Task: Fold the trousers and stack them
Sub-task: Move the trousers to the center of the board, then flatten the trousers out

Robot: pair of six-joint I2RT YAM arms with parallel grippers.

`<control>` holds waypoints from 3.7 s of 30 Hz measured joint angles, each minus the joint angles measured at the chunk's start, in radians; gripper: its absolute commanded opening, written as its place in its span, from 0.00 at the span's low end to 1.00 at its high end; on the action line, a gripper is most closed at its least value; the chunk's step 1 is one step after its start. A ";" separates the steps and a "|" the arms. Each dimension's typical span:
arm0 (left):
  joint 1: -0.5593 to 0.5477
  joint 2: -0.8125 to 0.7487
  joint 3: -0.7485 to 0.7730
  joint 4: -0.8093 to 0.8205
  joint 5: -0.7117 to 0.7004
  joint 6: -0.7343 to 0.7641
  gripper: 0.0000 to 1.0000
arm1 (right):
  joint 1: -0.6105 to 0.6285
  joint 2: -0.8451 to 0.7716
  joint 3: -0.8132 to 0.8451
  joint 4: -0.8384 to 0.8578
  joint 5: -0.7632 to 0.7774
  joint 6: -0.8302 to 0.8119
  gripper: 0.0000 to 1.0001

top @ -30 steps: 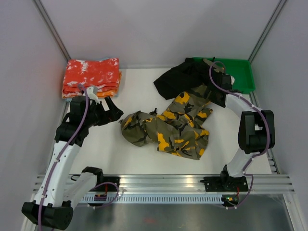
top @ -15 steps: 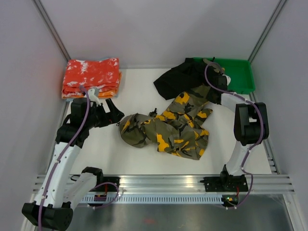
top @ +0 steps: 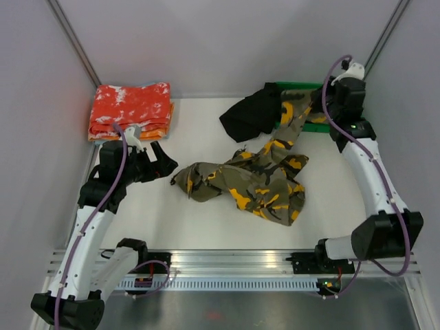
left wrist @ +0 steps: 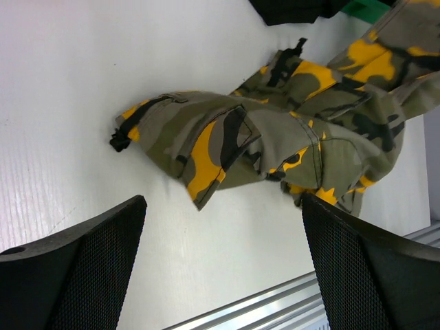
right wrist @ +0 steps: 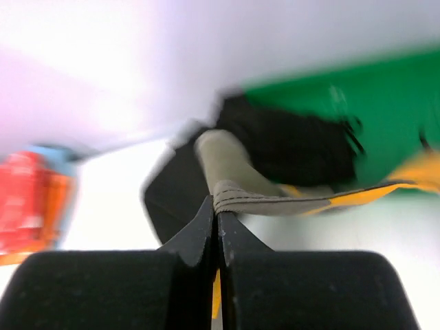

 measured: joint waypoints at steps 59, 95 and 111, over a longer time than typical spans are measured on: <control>-0.042 0.098 -0.039 0.034 0.017 0.026 1.00 | 0.819 0.446 -0.055 -0.171 0.076 0.179 0.80; -0.042 0.149 0.001 0.023 -0.077 0.034 1.00 | 0.461 1.085 0.798 -0.269 0.313 -0.230 0.64; -0.042 0.149 0.001 0.023 -0.082 0.038 1.00 | 0.283 0.832 0.676 -0.235 0.164 -0.169 0.00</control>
